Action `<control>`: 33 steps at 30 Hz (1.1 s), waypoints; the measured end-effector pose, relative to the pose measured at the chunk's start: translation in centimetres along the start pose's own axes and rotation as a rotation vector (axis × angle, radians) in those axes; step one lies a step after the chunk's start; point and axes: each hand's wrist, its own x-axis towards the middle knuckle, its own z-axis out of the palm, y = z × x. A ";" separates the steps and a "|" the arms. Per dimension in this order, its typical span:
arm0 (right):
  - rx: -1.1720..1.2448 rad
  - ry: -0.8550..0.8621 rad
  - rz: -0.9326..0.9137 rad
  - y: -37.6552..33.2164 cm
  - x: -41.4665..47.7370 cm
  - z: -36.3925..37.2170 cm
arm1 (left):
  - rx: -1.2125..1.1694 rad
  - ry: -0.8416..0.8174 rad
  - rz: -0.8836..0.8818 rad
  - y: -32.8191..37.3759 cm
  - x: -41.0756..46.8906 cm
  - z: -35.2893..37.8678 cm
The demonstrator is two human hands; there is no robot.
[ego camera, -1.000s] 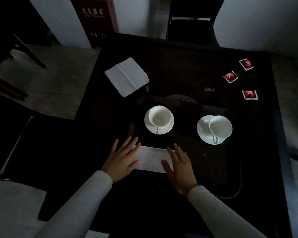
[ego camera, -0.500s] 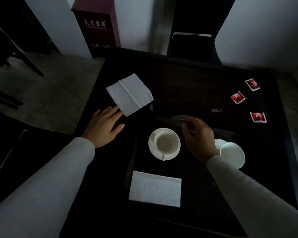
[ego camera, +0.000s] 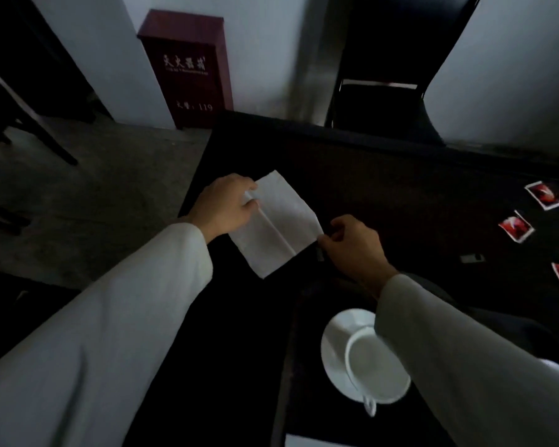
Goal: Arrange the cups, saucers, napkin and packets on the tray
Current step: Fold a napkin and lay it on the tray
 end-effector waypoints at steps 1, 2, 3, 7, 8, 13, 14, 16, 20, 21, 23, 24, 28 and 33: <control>0.001 -0.010 0.030 -0.2 0.7 0.5 | -0.027 -0.003 -0.043 -0.2 1.0 0.1; 0.003 -0.013 0.055 -0.4 1.7 1.2 | -0.051 -0.021 -0.078 -0.6 2.2 0.4; 0.005 -0.012 0.078 -0.5 2.4 1.8 | -0.070 -0.047 -0.105 -0.8 3.2 0.7; -0.012 -0.006 0.126 -1.1 4.0 3.1 | -0.101 -0.096 -0.166 -1.1 6.0 1.4; -0.021 -0.008 0.126 -1.2 4.2 3.3 | -0.127 -0.104 -0.182 -1.2 6.5 1.5; -0.038 -0.005 0.134 -2.0 4.7 3.4 | -0.302 -0.206 -0.249 -0.6 8.1 1.7; -0.029 -0.003 0.129 -2.1 4.9 3.4 | -0.302 -0.212 -0.235 -0.4 8.4 1.8; 0.020 -0.020 0.135 -2.3 5.2 3.2 | -0.308 -0.213 -0.203 -0.2 8.7 2.0; 0.060 -0.033 0.091 -2.4 5.8 2.8 | -0.340 -0.200 -0.159 -0.1 9.0 2.1; 0.086 -0.020 0.082 -2.4 5.9 2.8 | -0.371 -0.204 -0.151 -0.1 9.1 1.9; 0.139 0.018 0.062 -2.3 6.0 2.4 | -0.449 -0.213 -0.141 -0.3 9.1 1.4; 0.156 0.041 0.044 -2.4 6.1 2.2 | -0.482 -0.213 -0.135 -0.4 9.1 1.2; 0.164 0.104 -0.048 -2.5 6.2 1.2 | -0.523 -0.225 -0.085 -0.9 8.8 0.3; 0.158 0.137 -0.219 -3.2 4.8 0.6 | -0.486 -0.180 -0.054 -1.7 8.2 -1.0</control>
